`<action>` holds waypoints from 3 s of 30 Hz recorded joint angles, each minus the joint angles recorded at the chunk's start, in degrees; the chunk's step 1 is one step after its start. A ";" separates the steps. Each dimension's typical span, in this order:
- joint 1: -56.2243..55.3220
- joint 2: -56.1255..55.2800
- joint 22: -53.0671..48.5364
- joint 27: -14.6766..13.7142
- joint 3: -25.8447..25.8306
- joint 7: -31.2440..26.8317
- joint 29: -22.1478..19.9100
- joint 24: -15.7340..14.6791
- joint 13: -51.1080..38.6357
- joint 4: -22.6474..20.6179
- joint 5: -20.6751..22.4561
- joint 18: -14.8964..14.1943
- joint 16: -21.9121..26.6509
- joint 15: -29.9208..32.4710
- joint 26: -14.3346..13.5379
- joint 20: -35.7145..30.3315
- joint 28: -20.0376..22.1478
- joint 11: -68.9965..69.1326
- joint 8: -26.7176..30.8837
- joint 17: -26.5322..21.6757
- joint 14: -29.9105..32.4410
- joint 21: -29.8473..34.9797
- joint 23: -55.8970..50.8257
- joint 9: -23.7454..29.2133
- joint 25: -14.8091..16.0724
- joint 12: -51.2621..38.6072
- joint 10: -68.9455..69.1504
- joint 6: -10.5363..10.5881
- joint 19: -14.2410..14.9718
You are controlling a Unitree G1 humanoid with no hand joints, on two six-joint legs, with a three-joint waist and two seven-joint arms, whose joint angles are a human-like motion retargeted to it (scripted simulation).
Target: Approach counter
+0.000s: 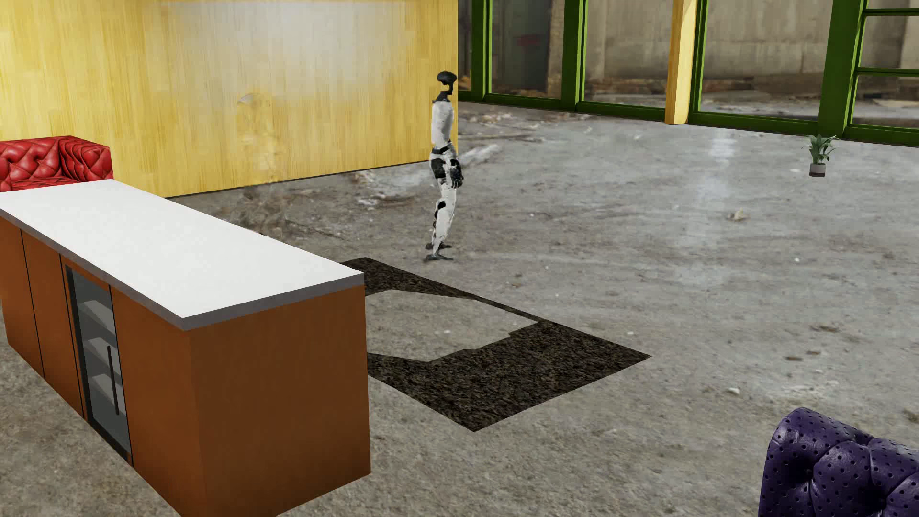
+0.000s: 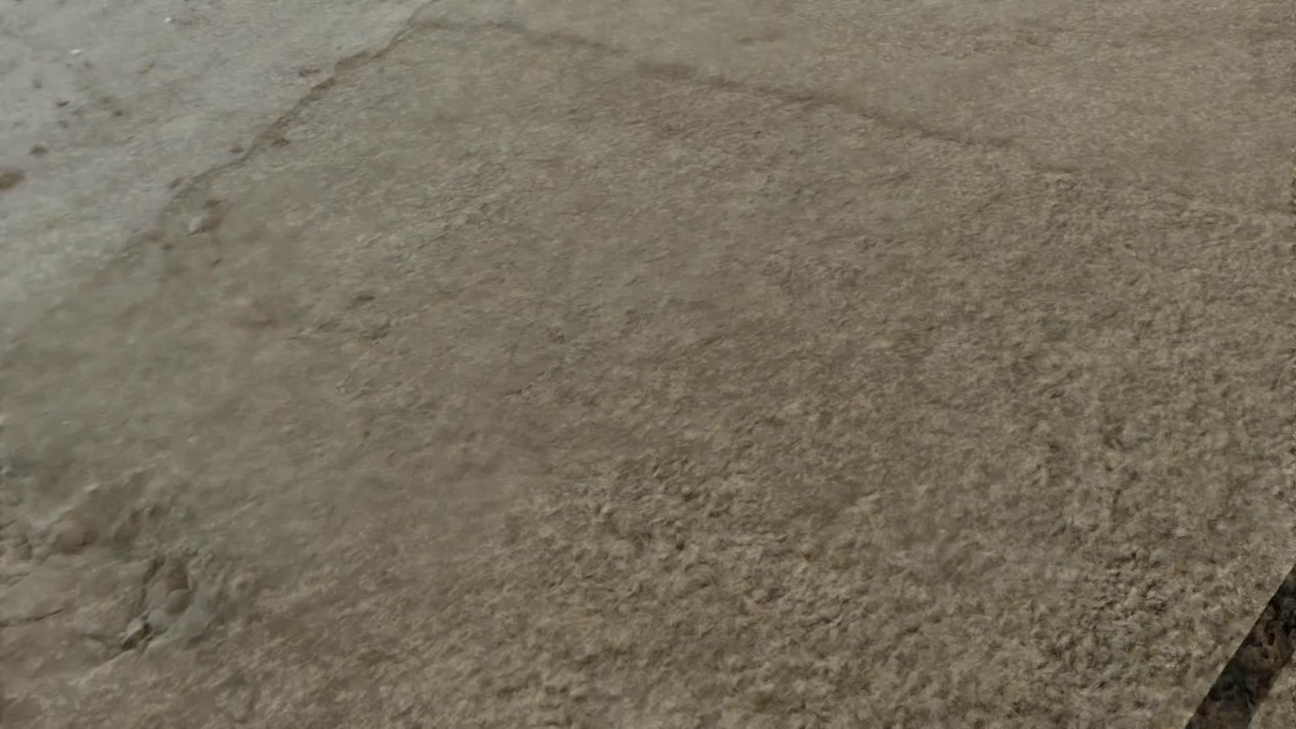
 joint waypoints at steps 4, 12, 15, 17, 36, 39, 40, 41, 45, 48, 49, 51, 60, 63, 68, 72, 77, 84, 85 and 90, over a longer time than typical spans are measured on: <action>-0.23 -0.78 -0.07 -0.53 0.17 1.24 -0.33 -0.91 -0.25 0.53 0.01 0.34 0.15 0.14 -0.37 0.47 1.76 1.99 1.25 -0.82 -0.63 1.49 -0.87 0.29 0.26 0.65 2.28 -0.15 0.34; 1.38 -10.32 -0.17 -3.21 1.62 16.38 -0.45 -1.86 -2.49 7.22 5.03 -0.80 2.83 -2.17 0.34 1.95 0.95 9.77 9.39 -1.14 -1.86 2.50 -5.10 0.97 0.55 4.23 4.77 0.42 12.10; 6.38 -11.49 0.28 -4.37 3.63 26.84 -0.60 -2.90 -3.04 9.38 -13.59 -2.69 4.15 -3.54 1.99 2.61 0.05 17.62 -16.47 -1.19 -1.96 2.17 -4.80 0.63 -0.82 6.37 2.91 0.00 6.30; 9.70 -3.74 0.93 -4.29 3.56 32.33 -3.17 -4.53 -2.40 9.93 -21.58 -4.68 5.02 0.09 3.59 5.40 0.75 11.54 -39.88 -0.50 -0.96 0.66 -3.89 0.03 -0.95 7.71 2.03 -1.19 -4.98; -28.67 5.46 -22.17 -0.58 5.71 -3.92 -0.18 4.78 -5.00 -7.58 11.34 3.02 2.16 -10.83 -8.11 23.94 5.70 0.77 5.03 -4.39 7.02 6.73 2.29 1.42 -1.86 16.99 19.78 -1.64 -8.96; -26.08 9.30 -20.74 -1.93 5.73 -10.56 -0.50 5.47 -3.12 -13.72 11.55 6.36 1.77 -12.35 -7.60 24.51 3.68 0.84 11.79 -4.47 17.23 10.01 1.84 0.94 -0.89 20.34 0.82 -2.12 -6.66; -25.54 8.95 -16.78 -1.77 5.51 -8.59 -0.54 5.05 -2.35 -13.00 10.76 7.51 0.74 -11.58 -6.05 24.28 3.21 5.00 13.89 -4.85 14.40 10.86 1.84 1.03 -0.57 19.80 3.33 -2.42 -5.79; -24.88 7.16 -10.93 -1.05 5.31 -7.04 -0.72 4.26 -1.29 -12.05 10.17 7.36 -0.33 -7.99 -3.74 24.61 2.67 12.07 15.09 -4.71 11.05 10.77 1.86 1.37 0.23 18.91 6.66 -2.99 -4.35; -15.00 -7.31 11.81 -0.56 4.20 2.32 5.81 12.20 -0.17 -5.40 11.91 6.87 -0.41 15.20 3.41 9.54 -17.53 46.82 21.30 -6.34 -0.52 15.84 2.60 2.00 -2.33 8.03 11.57 -4.00 12.13; -4.20 -20.05 5.58 -2.90 2.14 9.39 4.19 12.45 2.16 -4.23 3.54 5.63 2.69 13.30 0.44 10.31 -5.34 55.20 16.81 -6.34 -5.66 11.02 -4.37 1.99 2.54 6.01 9.28 -4.72 6.88; -0.83 -23.33 3.31 -4.26 1.23 11.13 0.87 9.65 3.68 -4.70 1.80 5.27 2.95 11.47 -0.81 13.36 0.52 52.43 14.66 -5.53 -6.98 8.75 -6.83 1.82 5.03 5.41 8.06 -4.83 4.95; 5.38 -27.41 -1.77 -6.03 -0.41 13.13 -3.94 4.80 6.93 -5.94 1.58 4.28 4.54 8.53 -2.41 17.35 3.03 40.19 12.06 -4.89 -10.02 5.77 -10.42 1.48 8.16 3.10 6.16 -4.71 4.95; 17.73 -17.05 -15.51 7.71 -4.61 1.34 2.87 1.64 11.09 0.14 4.09 -4.85 8.73 12.73 -2.26 20.53 7.23 4.60 1.36 5.04 6.27 0.34 8.12 1.05 3.74 -6.85 19.20 -0.51 -6.19; 3.20 -8.26 -12.39 3.61 -3.61 -6.26 9.62 1.67 10.57 5.09 5.86 -3.01 6.18 6.89 -1.39 15.50 4.05 2.66 -2.05 6.60 13.59 -0.33 7.53 1.97 1.61 -5.82 45.43 1.08 -6.41; -18.23 1.46 -6.54 0.75 0.07 -3.48 -4.33 1.83 1.80 5.62 8.47 3.77 2.39 -0.72 -0.78 14.87 -1.52 1.43 0.44 2.91 6.65 -3.05 1.75 2.28 -2.37 5.29 49.90 3.35 -4.98; -22.43 6.49 1.36 -4.75 2.56 -0.43 -1.99 -1.71 -6.87 -2.30 9.36 1.70 1.58 -7.62 3.62 19.85 -1.85 1.44 5.12 -2.22 8.73 -0.45 -1.56 0.87 -1.96 14.79 11.63 3.35 -3.33; -16.45 9.53 5.73 -6.95 4.03 1.92 -5.87 -1.74 -8.48 -7.11 4.48 10.23 -0.83 -3.63 5.24 21.58 -3.36 12.94 10.21 -4.94 12.80 -0.27 -8.29 -0.29 2.09 21.11 0.05 1.18 1.06; -2.47 -16.50 1.20 -4.12 2.24 7.53 3.11 1.49 0.58 -8.90 -6.14 9.18 -0.64 14.17 1.34 20.53 3.43 56.44 11.46 -3.62 -5.05 5.12 -4.41 1.31 -2.08 9.23 9.91 -3.05 1.86; 0.04 -18.78 2.18 -3.13 1.35 7.09 0.92 2.68 2.88 -9.78 -7.26 8.87 -0.36 11.30 1.83 19.07 3.82 53.33 8.99 -1.93 -6.09 2.10 -3.76 1.28 0.09 5.18 8.91 -3.59 1.50; 11.22 -19.58 -3.34 0.92 -1.95 2.95 2.04 5.50 11.38 -11.85 -5.41 6.60 2.68 13.27 -3.58 12.68 2.21 7.69 -6.53 -1.08 -11.92 -0.94 2.40 -0.21 0.40 -10.81 2.50 -4.70 -1.12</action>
